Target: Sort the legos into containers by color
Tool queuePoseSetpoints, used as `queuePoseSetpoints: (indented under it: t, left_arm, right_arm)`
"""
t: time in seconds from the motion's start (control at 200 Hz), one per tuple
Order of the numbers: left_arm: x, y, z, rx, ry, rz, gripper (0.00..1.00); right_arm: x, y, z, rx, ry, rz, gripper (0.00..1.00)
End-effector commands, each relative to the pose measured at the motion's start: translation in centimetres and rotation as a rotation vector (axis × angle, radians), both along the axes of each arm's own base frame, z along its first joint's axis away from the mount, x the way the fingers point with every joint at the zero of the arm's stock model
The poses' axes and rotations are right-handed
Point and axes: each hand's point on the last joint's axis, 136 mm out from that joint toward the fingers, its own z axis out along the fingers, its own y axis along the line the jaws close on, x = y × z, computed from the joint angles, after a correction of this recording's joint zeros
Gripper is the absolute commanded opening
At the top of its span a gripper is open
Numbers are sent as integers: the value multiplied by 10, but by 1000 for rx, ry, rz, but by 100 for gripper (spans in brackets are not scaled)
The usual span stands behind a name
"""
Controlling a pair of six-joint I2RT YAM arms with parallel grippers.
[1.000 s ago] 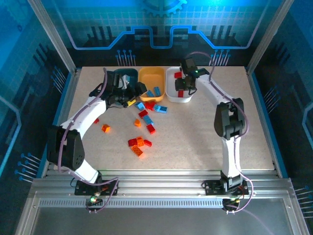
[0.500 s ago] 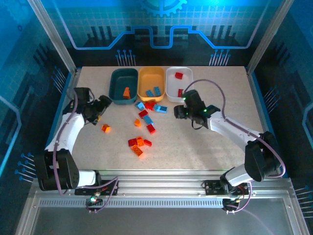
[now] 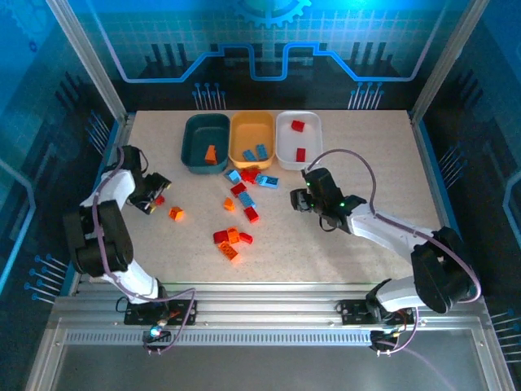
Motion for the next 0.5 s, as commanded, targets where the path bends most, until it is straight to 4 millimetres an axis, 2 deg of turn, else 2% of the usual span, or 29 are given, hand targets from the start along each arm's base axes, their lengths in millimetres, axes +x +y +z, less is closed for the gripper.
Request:
queuePoseSetpoints:
  t: [0.0, 0.175, 0.28, 0.395, 0.495]
  left_arm:
    - [7, 16, 2, 57, 41, 12, 73]
    - [20, 35, 3, 137, 76, 2, 73]
    - [28, 33, -6, 111, 105, -22, 67]
    - [24, 30, -17, 94, 135, -21, 65]
    - [17, 30, -20, 100, 144, -25, 65]
  right_arm:
    - [6, -5, 15, 41, -66, -50, 58]
    - [5, -3, 11, 53, -52, -51, 55]
    - [6, -5, 10, 45, -51, -57, 54]
    - [6, -10, 11, 24, -62, -73, 54]
    - [6, -13, 13, 22, -72, -82, 54]
